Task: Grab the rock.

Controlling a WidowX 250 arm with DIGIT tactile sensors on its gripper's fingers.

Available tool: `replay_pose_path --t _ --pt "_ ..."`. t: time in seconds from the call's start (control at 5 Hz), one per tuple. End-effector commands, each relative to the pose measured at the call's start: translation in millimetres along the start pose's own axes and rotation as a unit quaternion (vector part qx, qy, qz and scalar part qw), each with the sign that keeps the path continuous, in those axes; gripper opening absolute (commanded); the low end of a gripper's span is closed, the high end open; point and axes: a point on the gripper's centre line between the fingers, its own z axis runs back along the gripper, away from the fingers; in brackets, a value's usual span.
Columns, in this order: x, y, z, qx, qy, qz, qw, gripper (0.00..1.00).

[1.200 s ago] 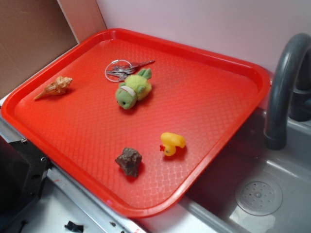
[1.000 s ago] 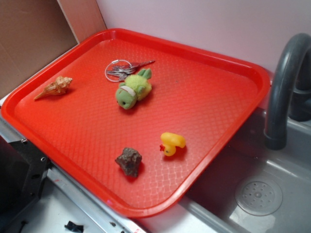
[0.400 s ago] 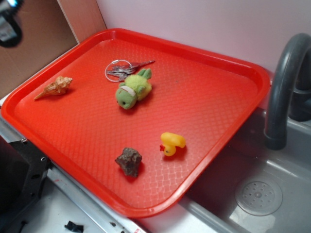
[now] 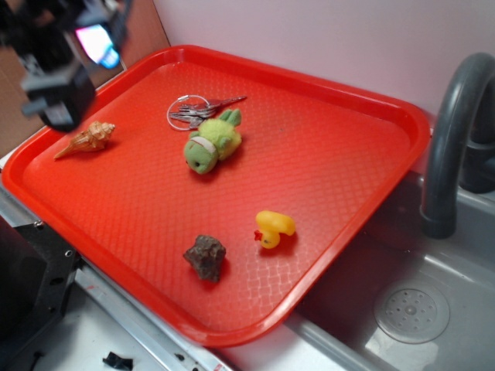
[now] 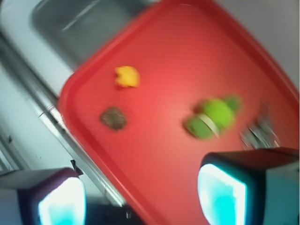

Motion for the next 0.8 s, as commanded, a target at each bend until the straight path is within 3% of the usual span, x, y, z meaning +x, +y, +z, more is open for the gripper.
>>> replay_pose_path --t 0.0,0.2,0.4,0.6 --pt "8 -22 -46 -0.015 0.022 -0.165 0.986 1.00" --pt "8 -23 -72 -0.007 0.034 -0.141 0.989 1.00" --pt "10 -25 -109 -0.002 0.076 -0.134 0.988 1.00" --pt "11 -21 -129 -0.001 0.086 -0.109 0.990 1.00"
